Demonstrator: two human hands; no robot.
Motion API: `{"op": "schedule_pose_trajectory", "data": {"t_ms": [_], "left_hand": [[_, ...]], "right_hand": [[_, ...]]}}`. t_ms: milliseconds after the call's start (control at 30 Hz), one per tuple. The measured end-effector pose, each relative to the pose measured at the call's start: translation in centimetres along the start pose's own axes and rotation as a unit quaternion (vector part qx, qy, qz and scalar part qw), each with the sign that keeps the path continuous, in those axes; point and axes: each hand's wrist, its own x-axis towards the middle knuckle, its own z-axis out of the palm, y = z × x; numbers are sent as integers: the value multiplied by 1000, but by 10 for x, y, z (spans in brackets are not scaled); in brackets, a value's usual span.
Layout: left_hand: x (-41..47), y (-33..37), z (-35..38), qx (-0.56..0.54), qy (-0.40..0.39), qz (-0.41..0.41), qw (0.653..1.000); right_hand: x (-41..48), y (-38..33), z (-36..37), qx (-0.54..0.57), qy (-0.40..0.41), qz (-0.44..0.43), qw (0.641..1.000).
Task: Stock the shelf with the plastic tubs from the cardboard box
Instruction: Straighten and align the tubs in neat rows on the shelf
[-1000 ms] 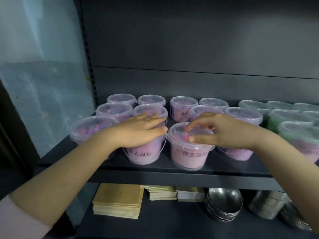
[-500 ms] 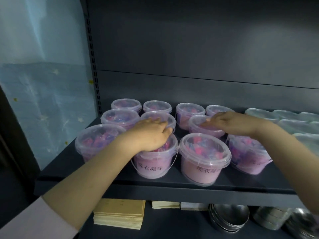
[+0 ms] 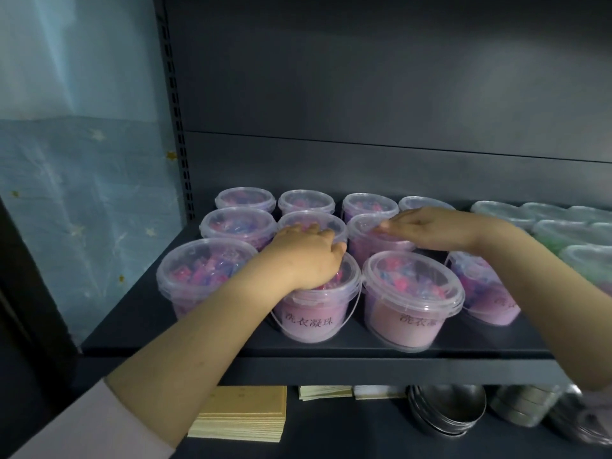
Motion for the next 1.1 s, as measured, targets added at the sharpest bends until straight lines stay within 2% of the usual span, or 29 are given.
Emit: {"op": "schedule_pose_trajectory", "data": {"t_ms": [167,300,500,733,833,933,1000,1100], "left_hand": [[-1,-2,-2,4,-5,-2,1000],[0,-4,-2,9,-1,-4,1000],[0,0,0,18,-6,0,1000],[-6,-2,-6,-41,-8,-28,999],[-12,-3,-22,-105,12,-39,994],[-14,4,-39,-102,58,15,993],[-18,26,-42,-109,77,81,988],[-25,71,-30,-115,88,160,977]], "right_hand": [[-48,1,-10,-14,35,-97,995],[-78,1,5,-40,-49,-140,988],[-73,2,24,-4,-4,-93,996],[-70,5,23,17,-7,-122,992],[-76,15,12,122,16,-115,986],[-82,39,-10,153,85,-85,981],[-89,60,-25,92,109,-67,988],[-99,89,-42,12,85,-56,995]]}}
